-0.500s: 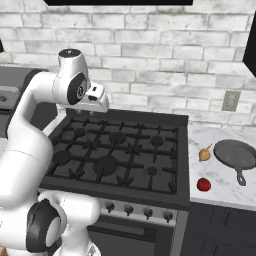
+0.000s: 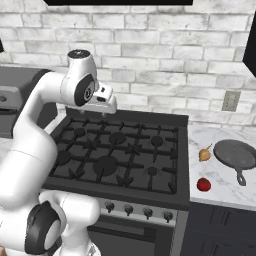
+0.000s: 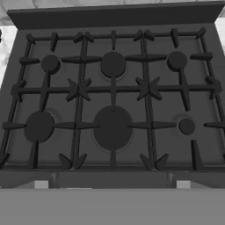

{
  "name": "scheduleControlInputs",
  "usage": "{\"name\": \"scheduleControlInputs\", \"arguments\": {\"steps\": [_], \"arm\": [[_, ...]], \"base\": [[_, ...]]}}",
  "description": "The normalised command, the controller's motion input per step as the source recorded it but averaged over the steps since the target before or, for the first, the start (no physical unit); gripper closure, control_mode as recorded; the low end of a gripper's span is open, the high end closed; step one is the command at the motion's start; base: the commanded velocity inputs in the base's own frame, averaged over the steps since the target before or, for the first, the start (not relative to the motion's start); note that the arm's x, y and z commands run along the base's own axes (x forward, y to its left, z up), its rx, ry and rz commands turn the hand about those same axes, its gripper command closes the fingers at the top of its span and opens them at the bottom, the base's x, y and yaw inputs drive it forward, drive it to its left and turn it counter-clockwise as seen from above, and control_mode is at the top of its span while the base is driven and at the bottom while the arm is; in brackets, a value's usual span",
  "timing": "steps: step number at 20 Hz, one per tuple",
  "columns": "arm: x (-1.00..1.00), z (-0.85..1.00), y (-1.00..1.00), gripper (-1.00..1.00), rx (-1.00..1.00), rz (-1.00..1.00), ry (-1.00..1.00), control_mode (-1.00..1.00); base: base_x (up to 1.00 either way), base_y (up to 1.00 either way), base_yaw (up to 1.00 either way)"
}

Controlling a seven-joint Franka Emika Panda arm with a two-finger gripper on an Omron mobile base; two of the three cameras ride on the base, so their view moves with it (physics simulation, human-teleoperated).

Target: Place the pan on the rear right burner on the stove. Then place the tomato and the onion in the pan and turn on the rear right burner.

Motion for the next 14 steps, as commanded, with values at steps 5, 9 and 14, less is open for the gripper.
{"name": "scheduleControlInputs", "arguments": {"steps": [5,9,14], "arm": [[0.00,0.00,-0.47,-1.00,0.00,0.00,0.00,-1.00],[0.00,-0.01,-0.49,-1.00,0.00,0.00,0.00,-1.00],[0.00,-0.04,-0.42,-1.00,0.00,0.00,0.00,-1.00]], "base": [[0.00,0.00,0.00],[0.00,0.00,0.00],[0.00,0.00,0.00]]}}
